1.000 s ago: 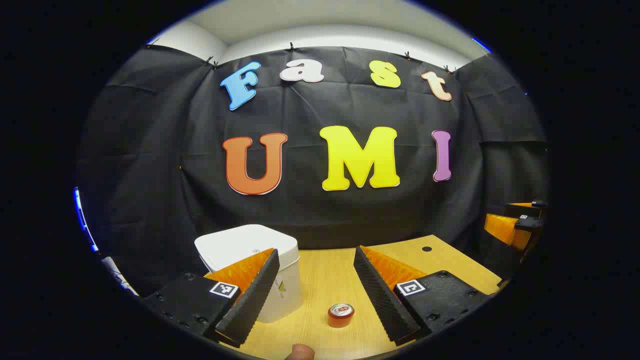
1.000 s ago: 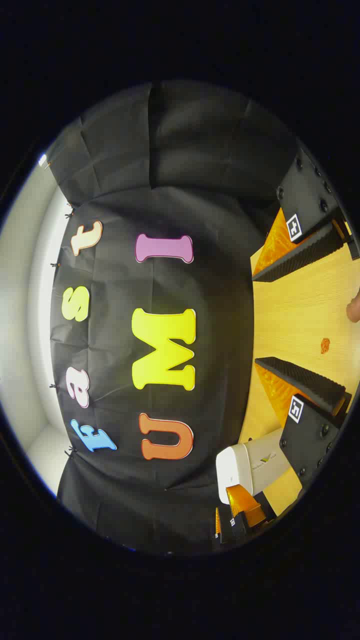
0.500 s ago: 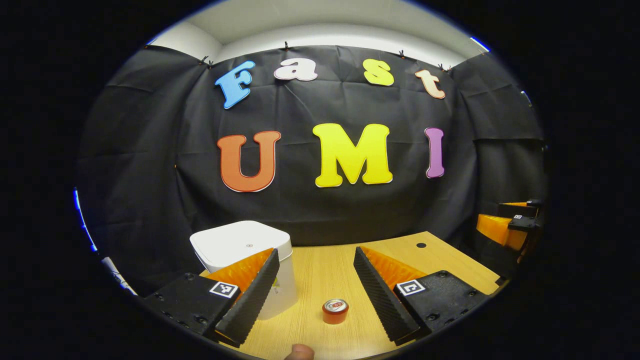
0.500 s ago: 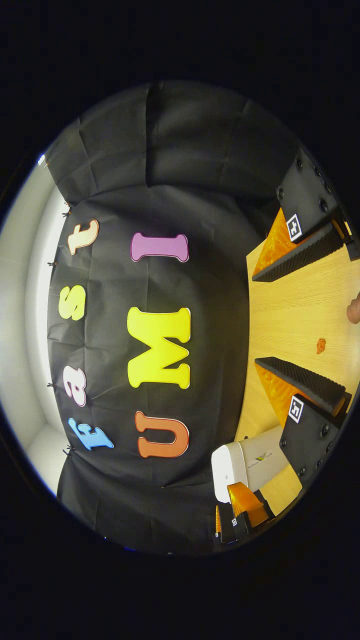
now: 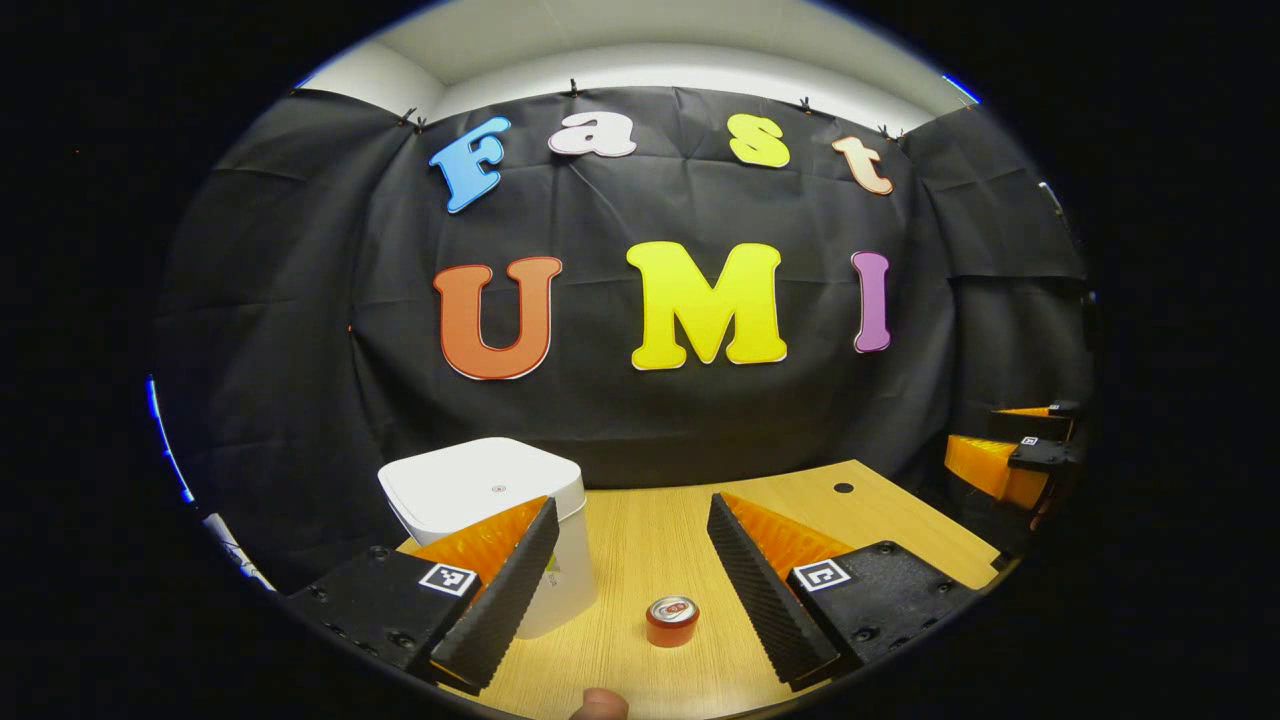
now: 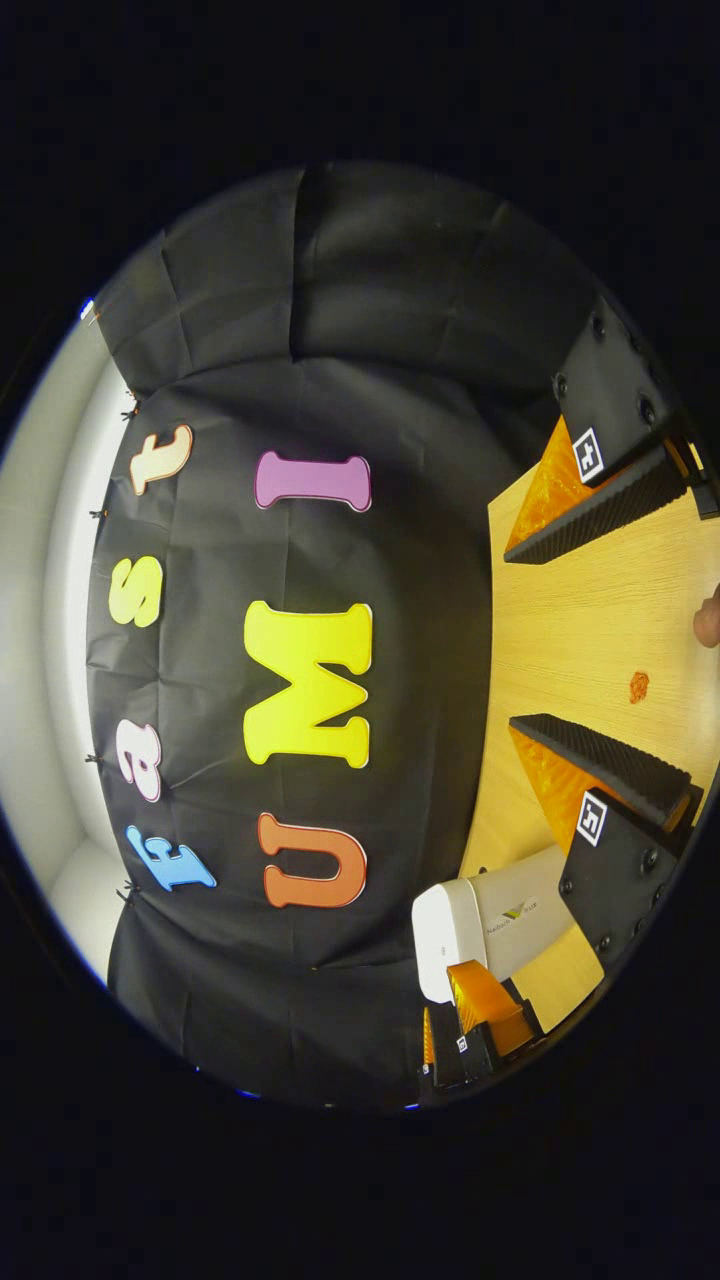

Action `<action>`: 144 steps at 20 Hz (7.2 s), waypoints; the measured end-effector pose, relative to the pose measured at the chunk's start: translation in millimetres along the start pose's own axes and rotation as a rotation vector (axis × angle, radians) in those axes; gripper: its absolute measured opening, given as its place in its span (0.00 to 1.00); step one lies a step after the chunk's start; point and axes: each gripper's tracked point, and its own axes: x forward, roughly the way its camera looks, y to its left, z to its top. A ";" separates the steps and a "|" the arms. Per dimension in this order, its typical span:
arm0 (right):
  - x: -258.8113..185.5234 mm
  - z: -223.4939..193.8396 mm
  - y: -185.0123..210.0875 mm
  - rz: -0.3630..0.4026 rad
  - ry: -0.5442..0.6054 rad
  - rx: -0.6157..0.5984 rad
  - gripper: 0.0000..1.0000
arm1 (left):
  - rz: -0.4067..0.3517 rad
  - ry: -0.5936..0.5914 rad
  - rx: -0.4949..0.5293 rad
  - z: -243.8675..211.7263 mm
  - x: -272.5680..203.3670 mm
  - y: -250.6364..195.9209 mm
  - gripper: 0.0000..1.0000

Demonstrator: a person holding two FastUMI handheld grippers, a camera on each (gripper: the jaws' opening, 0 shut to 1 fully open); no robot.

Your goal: Press the lid of the desktop garbage bin to open it, pick up the crumpled paper on the desktop and throw it into the bin, then pick up the pop can on the desktop and drop it into the bin, and finally close the garbage bin lid.

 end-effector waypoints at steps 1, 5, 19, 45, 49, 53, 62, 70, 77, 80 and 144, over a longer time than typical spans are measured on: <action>0.7 -0.2 1.8 0.005 0.001 -0.004 0.95 | 0.001 0.000 -0.001 0.2 0.2 0.0 0.99; 4.7 2.3 5.3 0.018 -0.003 -0.016 0.95 | 0.006 0.002 -0.008 0.2 1.5 0.5 0.99; 29.5 -2.1 6.5 0.014 0.015 -0.007 0.95 | 0.027 -0.031 0.000 26.8 41.1 19.9 0.99; 66.2 -34.4 43.3 0.011 0.122 -0.081 0.94 | 0.176 0.123 -0.107 -28.0 137.6 137.9 0.03; 70.5 -31.2 37.0 -0.007 0.109 -0.074 0.94 | 0.193 0.189 -0.115 -44.0 141.1 141.0 0.03; 74.1 -37.0 35.6 -0.007 0.119 -0.071 0.94 | 0.218 0.218 -0.088 -46.4 142.9 139.5 0.03; 69.4 -41.0 29.4 0.012 0.135 -0.046 0.94 | 0.270 0.248 -0.039 -41.9 139.1 138.1 0.03; 58.9 -39.7 -3.9 0.011 0.127 -0.002 0.94 | 0.311 0.114 0.047 18.4 118.9 127.4 0.04; 47.1 -46.0 -31.5 0.054 0.136 0.016 0.94 | 0.312 0.099 0.042 28.8 88.7 85.4 0.55; 41.9 -54.1 -39.9 0.095 0.157 0.006 0.94 | 0.335 0.102 0.028 26.1 72.6 67.5 0.91; 105.4 -282.8 43.2 0.095 0.924 -0.035 0.19 | -0.020 0.339 0.038 -147.2 -1.9 8.6 0.99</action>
